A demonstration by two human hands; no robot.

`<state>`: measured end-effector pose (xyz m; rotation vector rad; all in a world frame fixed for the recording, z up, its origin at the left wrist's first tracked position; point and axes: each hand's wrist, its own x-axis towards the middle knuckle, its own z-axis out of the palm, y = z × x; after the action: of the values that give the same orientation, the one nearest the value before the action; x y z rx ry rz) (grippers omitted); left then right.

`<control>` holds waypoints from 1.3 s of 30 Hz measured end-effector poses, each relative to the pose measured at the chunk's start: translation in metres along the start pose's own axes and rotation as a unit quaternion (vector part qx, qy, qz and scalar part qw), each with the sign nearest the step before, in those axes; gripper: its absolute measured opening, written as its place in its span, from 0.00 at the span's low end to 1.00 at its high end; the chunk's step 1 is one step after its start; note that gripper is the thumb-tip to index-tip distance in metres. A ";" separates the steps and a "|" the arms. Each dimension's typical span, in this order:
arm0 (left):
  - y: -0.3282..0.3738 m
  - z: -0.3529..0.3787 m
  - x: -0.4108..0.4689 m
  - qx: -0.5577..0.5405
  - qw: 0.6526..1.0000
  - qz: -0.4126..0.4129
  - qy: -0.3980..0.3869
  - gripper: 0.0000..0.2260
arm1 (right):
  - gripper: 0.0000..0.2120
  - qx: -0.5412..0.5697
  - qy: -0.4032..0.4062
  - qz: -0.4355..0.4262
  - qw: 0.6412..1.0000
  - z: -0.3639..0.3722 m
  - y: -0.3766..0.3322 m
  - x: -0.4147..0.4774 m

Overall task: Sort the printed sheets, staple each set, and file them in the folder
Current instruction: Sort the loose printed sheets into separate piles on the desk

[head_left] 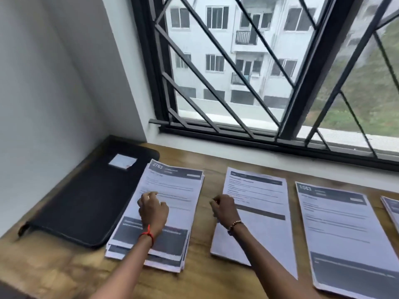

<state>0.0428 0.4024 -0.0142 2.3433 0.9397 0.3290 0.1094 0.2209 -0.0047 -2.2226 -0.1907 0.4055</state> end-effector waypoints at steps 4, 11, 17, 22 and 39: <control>-0.030 -0.017 0.012 0.056 0.997 -0.038 -0.029 0.15 | 0.16 -0.030 -0.004 0.082 0.996 0.035 -0.029 0.009; -0.066 -0.021 0.019 0.050 0.996 -0.005 -0.070 0.22 | 0.15 -0.011 0.026 0.167 0.986 0.076 -0.053 0.021; -0.068 -0.022 0.024 0.027 0.996 0.013 -0.083 0.22 | 0.18 0.008 0.050 0.230 0.972 0.086 -0.055 0.024; -0.070 -0.023 0.025 0.028 0.999 -0.004 -0.043 0.20 | 0.21 0.030 0.094 0.254 0.962 0.094 -0.056 0.026; -0.058 -0.036 0.059 -0.174 0.981 -0.034 -0.083 0.35 | 0.12 0.361 0.085 0.043 0.928 0.053 -0.064 0.019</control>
<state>0.0383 0.4924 -0.0197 1.9814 0.8081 0.2437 0.1090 0.3053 0.0095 -1.5259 0.1365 0.2677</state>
